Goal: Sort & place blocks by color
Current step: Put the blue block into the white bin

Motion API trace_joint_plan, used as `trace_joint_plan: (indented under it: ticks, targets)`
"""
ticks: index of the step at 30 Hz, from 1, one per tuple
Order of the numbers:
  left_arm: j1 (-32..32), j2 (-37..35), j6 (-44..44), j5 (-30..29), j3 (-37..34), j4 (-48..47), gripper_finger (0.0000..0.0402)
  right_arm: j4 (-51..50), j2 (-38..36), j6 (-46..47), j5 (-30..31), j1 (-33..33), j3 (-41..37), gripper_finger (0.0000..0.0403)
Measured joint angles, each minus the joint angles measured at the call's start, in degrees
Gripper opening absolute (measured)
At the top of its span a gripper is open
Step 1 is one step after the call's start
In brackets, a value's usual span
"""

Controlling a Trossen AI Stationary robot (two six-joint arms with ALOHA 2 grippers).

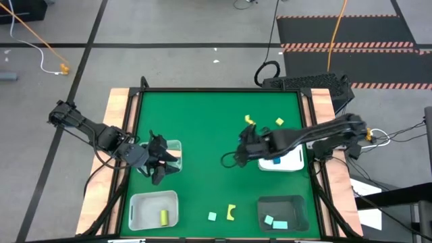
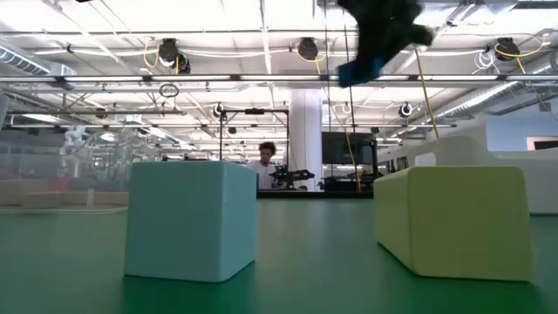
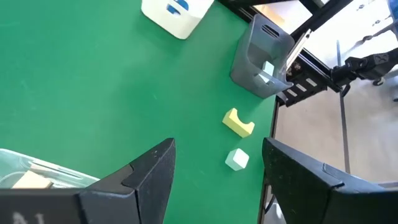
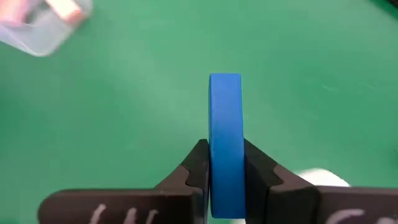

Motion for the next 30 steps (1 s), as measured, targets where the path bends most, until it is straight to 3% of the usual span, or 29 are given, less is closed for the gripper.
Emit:
trace_joint_plan:
  ticks: [6,13,22,30]
  targets:
    - [0.0,0.0,-0.56,-3.51,0.0,0.23,0.0241,-12.83,-7.44,4.22,-5.67,-0.13,-3.27,0.0034]
    - [0.02,0.0,-0.62,-6.61,0.0,1.2,0.0241,-13.6,-14.29,6.67,-14.61,-0.13,-15.73,0.0034]
    - [0.02,0.02,-2.59,-10.24,0.0,6.99,0.0241,-7.92,-20.06,6.17,-14.8,-0.13,-28.97,0.0059]
    - [0.04,1.97,-8.08,-13.12,-0.02,8.04,0.0241,-7.2,-24.06,2.78,-14.85,-0.13,-32.78,0.0113]
